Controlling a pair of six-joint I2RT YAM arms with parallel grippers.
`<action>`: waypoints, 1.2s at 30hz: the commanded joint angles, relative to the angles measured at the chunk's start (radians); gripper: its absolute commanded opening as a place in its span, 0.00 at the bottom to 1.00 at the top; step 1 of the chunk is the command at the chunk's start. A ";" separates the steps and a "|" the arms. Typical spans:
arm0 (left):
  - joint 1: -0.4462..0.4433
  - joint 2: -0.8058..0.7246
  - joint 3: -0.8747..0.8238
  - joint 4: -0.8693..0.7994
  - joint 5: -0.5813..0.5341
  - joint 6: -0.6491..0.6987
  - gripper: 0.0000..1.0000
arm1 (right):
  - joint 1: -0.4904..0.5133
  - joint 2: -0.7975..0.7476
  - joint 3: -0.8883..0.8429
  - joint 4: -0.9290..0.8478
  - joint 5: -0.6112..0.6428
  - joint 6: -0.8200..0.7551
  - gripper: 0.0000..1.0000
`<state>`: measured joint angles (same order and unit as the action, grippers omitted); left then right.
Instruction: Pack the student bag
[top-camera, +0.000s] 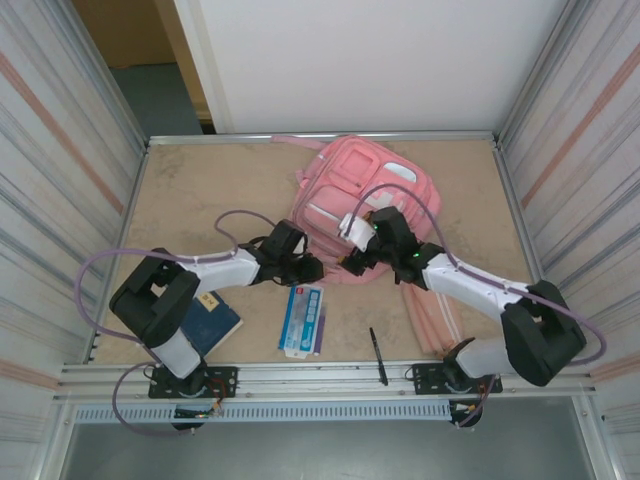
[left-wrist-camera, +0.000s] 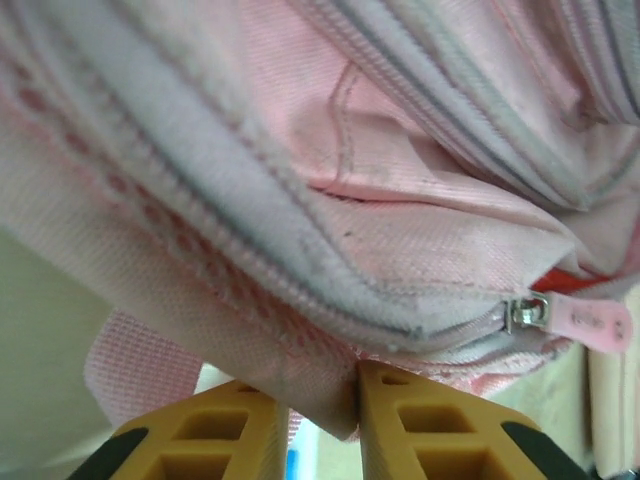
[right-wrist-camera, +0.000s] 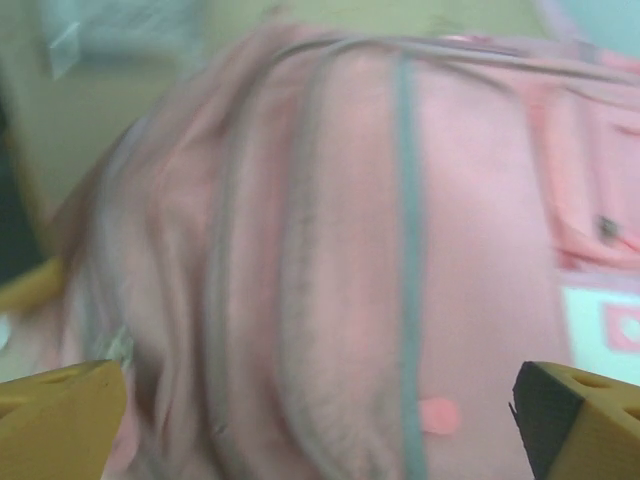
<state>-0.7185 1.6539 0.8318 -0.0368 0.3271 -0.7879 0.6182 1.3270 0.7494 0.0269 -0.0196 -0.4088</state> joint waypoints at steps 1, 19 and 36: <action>-0.033 0.018 0.043 0.020 0.063 -0.030 0.25 | -0.076 -0.059 -0.007 -0.005 0.126 0.423 1.00; 0.201 -0.084 0.240 -0.316 -0.102 0.221 0.48 | -0.461 -0.036 0.011 -0.315 -0.113 1.129 0.65; 0.204 0.077 0.163 -0.160 -0.039 0.259 0.44 | -0.439 0.284 0.074 -0.153 -0.247 1.033 0.47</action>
<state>-0.5060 1.7390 1.0317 -0.2005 0.2722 -0.5613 0.1577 1.5761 0.7856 -0.1745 -0.2176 0.6643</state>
